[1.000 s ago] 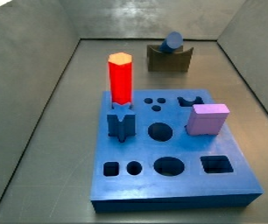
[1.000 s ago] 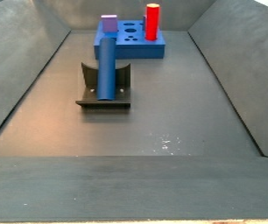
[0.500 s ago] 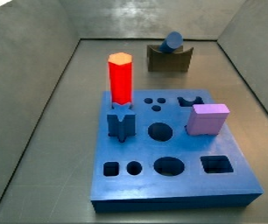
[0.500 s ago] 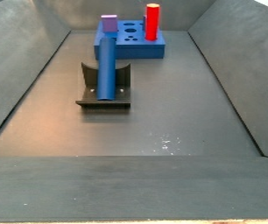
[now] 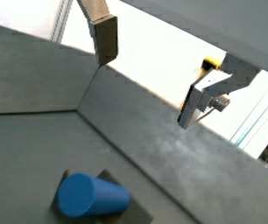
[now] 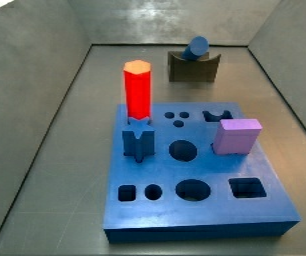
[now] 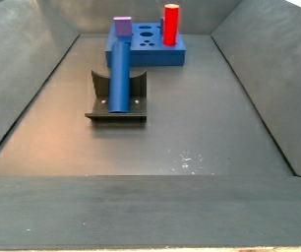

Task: Pick up the round object. Move up. Place the round object on the fixture. Regrasp the round object. Move to above the board. Insert the round object.
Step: Regrasp the round object.

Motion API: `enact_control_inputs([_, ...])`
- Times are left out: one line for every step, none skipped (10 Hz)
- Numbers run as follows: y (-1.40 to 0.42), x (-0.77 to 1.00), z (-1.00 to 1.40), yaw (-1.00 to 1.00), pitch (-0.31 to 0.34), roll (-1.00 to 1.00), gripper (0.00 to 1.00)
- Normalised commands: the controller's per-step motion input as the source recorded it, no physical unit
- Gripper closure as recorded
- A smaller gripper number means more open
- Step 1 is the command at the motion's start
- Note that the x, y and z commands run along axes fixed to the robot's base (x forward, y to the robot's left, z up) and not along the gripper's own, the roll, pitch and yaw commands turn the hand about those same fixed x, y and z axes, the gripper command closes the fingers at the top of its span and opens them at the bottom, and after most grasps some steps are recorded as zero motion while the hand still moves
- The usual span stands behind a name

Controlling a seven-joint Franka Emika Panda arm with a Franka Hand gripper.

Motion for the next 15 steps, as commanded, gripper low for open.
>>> enact_control_inputs([-0.06,0.13,-0.01,0.23,0.214,0.76,0.0])
enact_control_inputs([-0.06,0.16,-0.01,0.25,0.168,0.53,0.0])
enact_control_inputs([-0.06,0.17,-0.01,0.26,0.135,0.36,0.0])
enact_control_inputs([-0.05,0.17,0.0,0.26,0.087,0.23,0.0])
enact_control_inputs([-0.05,0.16,-0.01,0.25,0.063,0.2,0.0])
enact_control_inputs([-0.06,0.13,-0.01,0.23,0.03,0.19,0.0])
enact_control_inputs([-0.06,0.13,-0.01,0.22,0.017,0.19,0.0])
enact_control_inputs([0.04,0.04,-1.0,0.19,-0.006,0.24,0.0])
enact_control_inputs([0.04,0.05,-1.0,0.17,-0.01,0.24,0.0])
enact_control_inputs([0.03,0.05,-1.0,0.13,-0.038,0.21,0.0])
enact_control_inputs([0.03,0.06,-1.0,0.11,-0.054,0.17,0.0])
enact_control_inputs([0.02,0.07,-1.0,0.08,-0.073,0.13,0.0])
enact_control_inputs([0.02,0.08,-1.0,0.07,-0.079,0.11,0.0])
enact_control_inputs([0.02,0.09,-1.0,0.04,-0.081,0.09,0.0])
enact_control_inputs([0.01,0.1,-1.0,0.02,-0.073,0.08,0.0])
